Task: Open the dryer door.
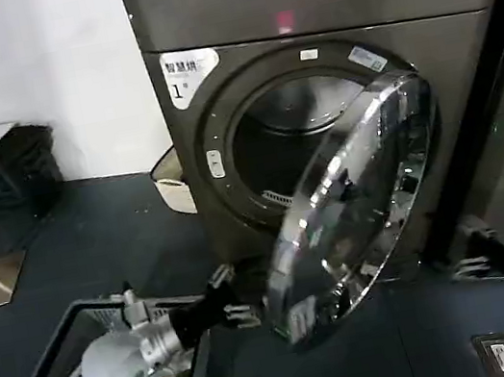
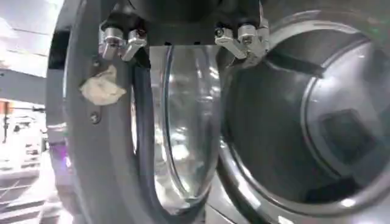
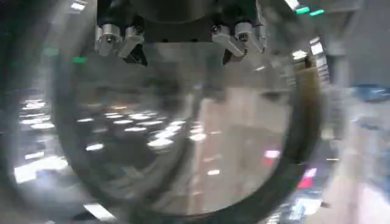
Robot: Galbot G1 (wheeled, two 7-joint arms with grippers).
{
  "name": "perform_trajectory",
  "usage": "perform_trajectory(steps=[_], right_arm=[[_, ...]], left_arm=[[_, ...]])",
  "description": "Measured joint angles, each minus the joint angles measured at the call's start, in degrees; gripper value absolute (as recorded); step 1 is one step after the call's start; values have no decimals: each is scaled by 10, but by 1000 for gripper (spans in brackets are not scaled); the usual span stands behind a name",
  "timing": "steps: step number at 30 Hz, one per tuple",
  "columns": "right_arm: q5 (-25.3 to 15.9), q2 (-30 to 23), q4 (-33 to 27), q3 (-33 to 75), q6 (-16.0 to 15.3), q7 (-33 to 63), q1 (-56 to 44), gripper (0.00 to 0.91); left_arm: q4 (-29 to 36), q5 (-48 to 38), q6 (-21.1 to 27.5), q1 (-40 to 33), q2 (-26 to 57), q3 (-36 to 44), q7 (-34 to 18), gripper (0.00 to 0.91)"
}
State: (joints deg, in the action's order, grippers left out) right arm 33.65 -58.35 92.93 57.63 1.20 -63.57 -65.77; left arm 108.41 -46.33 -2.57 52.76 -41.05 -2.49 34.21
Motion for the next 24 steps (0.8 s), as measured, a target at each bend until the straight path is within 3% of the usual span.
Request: perform_trajectory(steps=[7, 16, 24], right_arm=[[-31, -42, 72, 121, -19, 152, -55, 907], [-18, -74, 163, 290, -58, 344, -120, 907], [-11, -83, 202, 406, -73, 391, -173, 907]], left_arm=[[11, -2, 0, -35, -10, 60, 3, 907], [14, -2, -2, -93, -29, 137, 2, 907], [-18, 0, -11, -151, -63, 223, 1, 907]])
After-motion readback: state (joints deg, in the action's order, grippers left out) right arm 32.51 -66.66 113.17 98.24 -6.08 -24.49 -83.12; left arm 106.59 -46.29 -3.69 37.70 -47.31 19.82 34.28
